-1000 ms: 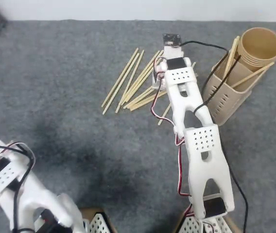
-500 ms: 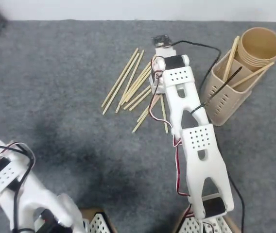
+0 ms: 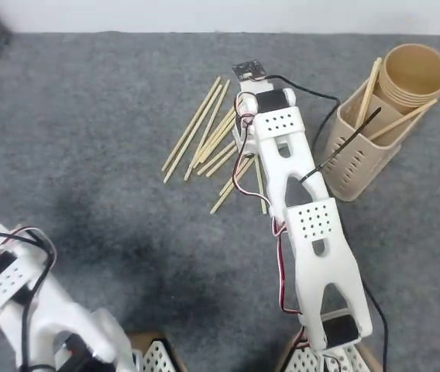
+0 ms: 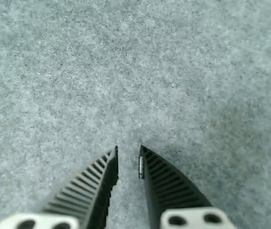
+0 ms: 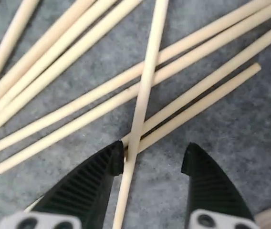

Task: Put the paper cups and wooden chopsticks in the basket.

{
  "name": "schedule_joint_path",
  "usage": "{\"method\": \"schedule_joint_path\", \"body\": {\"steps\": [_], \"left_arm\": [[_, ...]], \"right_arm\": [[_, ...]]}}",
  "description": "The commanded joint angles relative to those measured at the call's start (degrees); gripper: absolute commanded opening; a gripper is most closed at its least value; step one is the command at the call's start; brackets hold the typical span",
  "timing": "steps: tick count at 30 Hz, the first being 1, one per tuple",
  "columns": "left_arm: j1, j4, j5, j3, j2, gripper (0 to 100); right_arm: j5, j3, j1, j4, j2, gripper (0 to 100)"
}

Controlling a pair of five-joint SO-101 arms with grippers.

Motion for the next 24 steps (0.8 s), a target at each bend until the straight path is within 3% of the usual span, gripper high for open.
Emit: {"method": "schedule_joint_path", "body": {"steps": [1,7,24], "left_arm": [[0.3,-0.7,0.2,-0.2,-1.4,8],[0.3,-0.7,0.2,-0.2,-1.4,8],[0.3,-0.7,0.2,-0.2,-1.4,8]], "right_arm": [[0.4,-2.7,-0.6,0.4,-1.0,22.0],[-3.7,-6.5,-0.7,0.5,-1.2,22.3],[-3.7,-2.5,-2.6,0.9,1.2,22.0]]}}
